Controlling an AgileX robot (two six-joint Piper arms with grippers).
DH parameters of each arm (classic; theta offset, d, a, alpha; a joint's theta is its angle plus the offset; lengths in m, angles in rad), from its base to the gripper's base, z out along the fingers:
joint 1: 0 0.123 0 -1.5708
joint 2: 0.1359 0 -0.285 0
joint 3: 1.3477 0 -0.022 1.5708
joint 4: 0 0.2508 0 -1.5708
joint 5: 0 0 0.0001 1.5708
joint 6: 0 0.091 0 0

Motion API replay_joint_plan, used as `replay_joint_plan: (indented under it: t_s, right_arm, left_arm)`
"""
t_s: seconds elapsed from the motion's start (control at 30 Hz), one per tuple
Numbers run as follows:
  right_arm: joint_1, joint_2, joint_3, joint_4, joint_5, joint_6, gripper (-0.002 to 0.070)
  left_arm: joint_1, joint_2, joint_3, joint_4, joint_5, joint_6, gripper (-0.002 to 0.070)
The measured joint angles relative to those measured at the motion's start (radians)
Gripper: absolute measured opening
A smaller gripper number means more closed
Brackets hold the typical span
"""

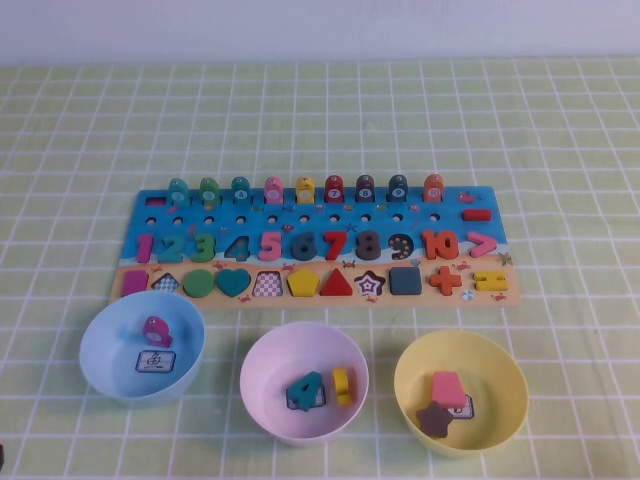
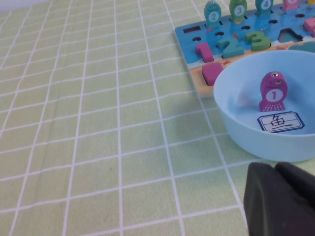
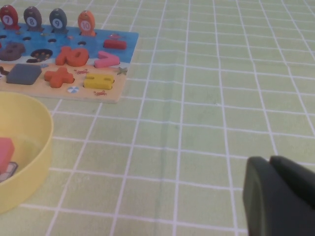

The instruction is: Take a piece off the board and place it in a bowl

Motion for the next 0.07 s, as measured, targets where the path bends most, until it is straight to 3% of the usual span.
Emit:
replay_joint_plan:
  t_s: [0.07]
  right_arm:
    - [0.0,0.0,0.0,0.0,0.002,0.0,-0.0016]
  left_arm:
    - [0.0,0.0,0.0,0.0,0.0,0.0,-0.0005]
